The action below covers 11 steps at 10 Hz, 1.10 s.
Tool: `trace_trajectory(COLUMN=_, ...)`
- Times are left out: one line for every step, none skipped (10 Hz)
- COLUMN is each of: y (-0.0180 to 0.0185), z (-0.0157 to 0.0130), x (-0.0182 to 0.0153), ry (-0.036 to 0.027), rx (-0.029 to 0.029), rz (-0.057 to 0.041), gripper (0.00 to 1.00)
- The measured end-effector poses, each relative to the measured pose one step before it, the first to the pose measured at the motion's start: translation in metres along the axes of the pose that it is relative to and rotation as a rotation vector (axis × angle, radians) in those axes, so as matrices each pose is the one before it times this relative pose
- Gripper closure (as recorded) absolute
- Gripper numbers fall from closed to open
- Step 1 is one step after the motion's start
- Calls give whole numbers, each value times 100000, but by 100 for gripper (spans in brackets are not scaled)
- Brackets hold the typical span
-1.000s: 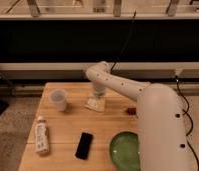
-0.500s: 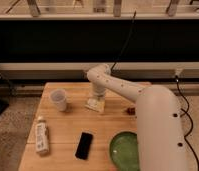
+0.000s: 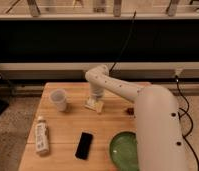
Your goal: Place the white sponge in the ceramic bowl
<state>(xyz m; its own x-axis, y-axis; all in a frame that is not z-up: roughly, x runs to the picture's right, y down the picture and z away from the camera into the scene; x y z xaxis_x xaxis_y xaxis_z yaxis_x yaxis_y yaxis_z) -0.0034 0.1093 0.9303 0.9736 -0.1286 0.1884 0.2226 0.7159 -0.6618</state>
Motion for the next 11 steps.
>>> trace_trajectory(y=22, z=-18, x=-12, ry=-166, rx=-43, rz=-153, gripper=63)
trace_trajectory(y=-9, z=-37, x=-98, ry=-286, rx=-26, rz=-387, gripper=74)
trace_trajectory(y=16, z=-26, x=-143, ry=-367, rx=-112, rz=-563, gripper=84)
trace_trajectory(y=93, z=-26, x=-79, ry=-236, rx=-181, rz=-489, gripper=94)
trace_trajectory(y=158, z=17, x=220, ry=416, rx=-14, rz=112, gripper=97)
trace_trajectory(y=314, z=-5, x=627, ry=295, rx=-81, rz=513, gripper=94)
trace_trajectory(y=183, z=-25, x=566, ry=426, rx=141, rz=176, gripper=87)
trace_trajectory(y=132, z=-82, x=144, ry=388, rx=114, rz=-490, gripper=84)
trace_trajectory(y=286, z=-64, x=140, ry=28, rx=-160, rz=-329, gripper=83)
trace_trajectory(y=229, z=-40, x=188, ry=135, rx=-127, rz=-127, gripper=84)
trace_trajectory(y=247, z=-78, x=155, ry=97, rx=-56, rz=-379, gripper=88)
